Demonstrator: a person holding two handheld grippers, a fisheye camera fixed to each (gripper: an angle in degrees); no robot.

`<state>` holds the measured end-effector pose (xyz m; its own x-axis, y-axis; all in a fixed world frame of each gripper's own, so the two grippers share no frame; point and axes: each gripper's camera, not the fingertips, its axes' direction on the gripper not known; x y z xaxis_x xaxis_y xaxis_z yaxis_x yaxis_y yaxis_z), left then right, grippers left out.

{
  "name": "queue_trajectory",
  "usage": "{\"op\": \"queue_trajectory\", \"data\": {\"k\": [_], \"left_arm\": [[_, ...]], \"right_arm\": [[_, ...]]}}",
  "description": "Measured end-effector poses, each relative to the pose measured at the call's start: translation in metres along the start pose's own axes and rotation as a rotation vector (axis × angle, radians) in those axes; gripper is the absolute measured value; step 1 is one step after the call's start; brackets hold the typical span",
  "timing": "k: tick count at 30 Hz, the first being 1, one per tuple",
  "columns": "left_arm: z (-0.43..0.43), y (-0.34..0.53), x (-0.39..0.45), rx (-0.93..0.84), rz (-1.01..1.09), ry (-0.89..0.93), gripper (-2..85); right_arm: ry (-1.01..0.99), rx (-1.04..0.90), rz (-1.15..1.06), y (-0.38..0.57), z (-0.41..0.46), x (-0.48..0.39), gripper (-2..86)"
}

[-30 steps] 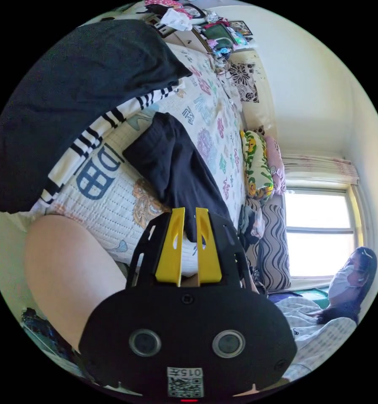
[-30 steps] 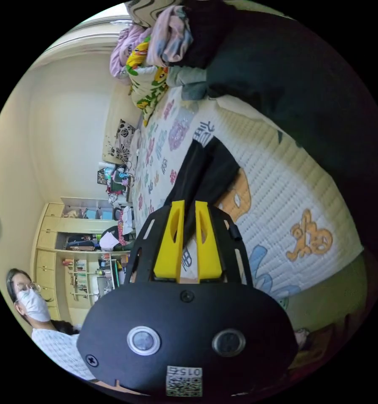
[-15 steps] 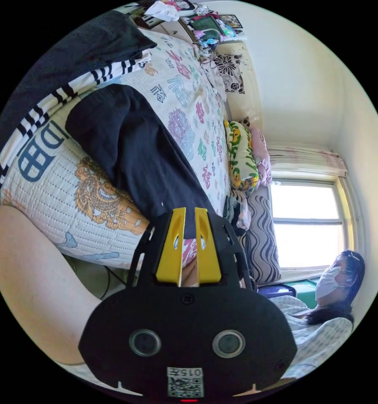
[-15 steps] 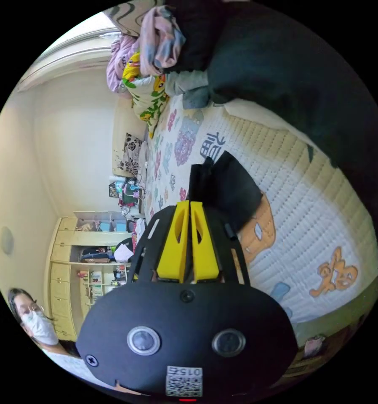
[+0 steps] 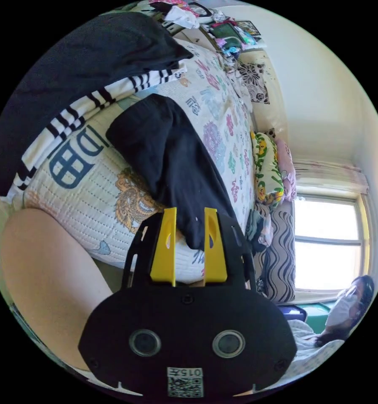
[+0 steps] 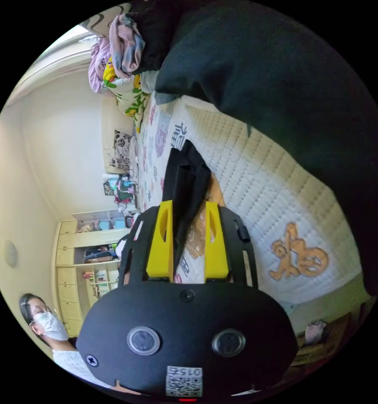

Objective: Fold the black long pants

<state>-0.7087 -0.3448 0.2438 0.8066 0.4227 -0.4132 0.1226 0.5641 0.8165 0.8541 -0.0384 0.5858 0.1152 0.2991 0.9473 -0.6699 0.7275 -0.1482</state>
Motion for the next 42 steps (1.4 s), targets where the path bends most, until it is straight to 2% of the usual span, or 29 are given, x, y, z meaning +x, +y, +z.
{"op": "queue_trajectory", "data": {"k": [3,7,11,13,15,17,19,22,26,28,33,37,42], "left_arm": [[0.003,-0.009,-0.016,0.12,-0.053,-0.006,11.5],[0.022,-0.023,-0.027,0.178,-0.076,-0.007,10.3],[0.025,-0.034,-0.04,0.204,-0.124,0.103,3.9],[0.016,-0.035,-0.027,0.206,-0.047,0.082,3.3],[0.011,-0.036,-0.013,0.169,0.044,-0.005,4.0],[0.021,-0.04,-0.018,0.073,0.028,-0.049,5.4],[0.026,-0.046,-0.028,0.007,-0.003,-0.006,7.1],[0.014,-0.049,-0.034,0.043,-0.014,0.017,8.9],[0.003,-0.059,-0.029,0.127,0.034,-0.147,13.5],[0.004,-0.066,-0.038,0.165,0.007,-0.088,13.6],[0.02,-0.085,-0.07,0.189,-0.073,0.064,8.8],[0.014,-0.083,-0.075,0.172,-0.062,0.116,9.7],[-0.01,-0.065,-0.066,0.224,-0.035,0.099,12.8]], "right_arm": [[-0.022,0.006,0.021,-0.013,0.017,-0.009,9.4],[-0.02,0.021,0.071,-0.019,0.027,-0.016,4.2],[0.04,-0.001,-0.024,-0.022,0.018,-0.053,2.0],[0.069,-0.023,-0.085,-0.025,0.012,-0.074,1.6],[0.12,0.009,-0.101,-0.026,0.006,-0.094,1.2],[0.151,0.091,-0.068,-0.024,-0.003,-0.097,1.0],[0.153,0.148,-0.013,-0.023,-0.012,-0.093,0.9],[0.186,0.18,-0.017,-0.018,-0.017,-0.109,0.8],[0.256,0.17,-0.166,0.002,0.005,-0.172,1.0],[0.238,0.18,-0.233,0.017,0.016,-0.203,1.1],[0.224,0.129,-0.422,0.07,0.073,-0.296,1.4],[0.178,0.037,-0.569,0.126,0.138,-0.363,1.8],[0.263,-0.163,-0.863,0.248,0.291,-0.459,2.3]]}}
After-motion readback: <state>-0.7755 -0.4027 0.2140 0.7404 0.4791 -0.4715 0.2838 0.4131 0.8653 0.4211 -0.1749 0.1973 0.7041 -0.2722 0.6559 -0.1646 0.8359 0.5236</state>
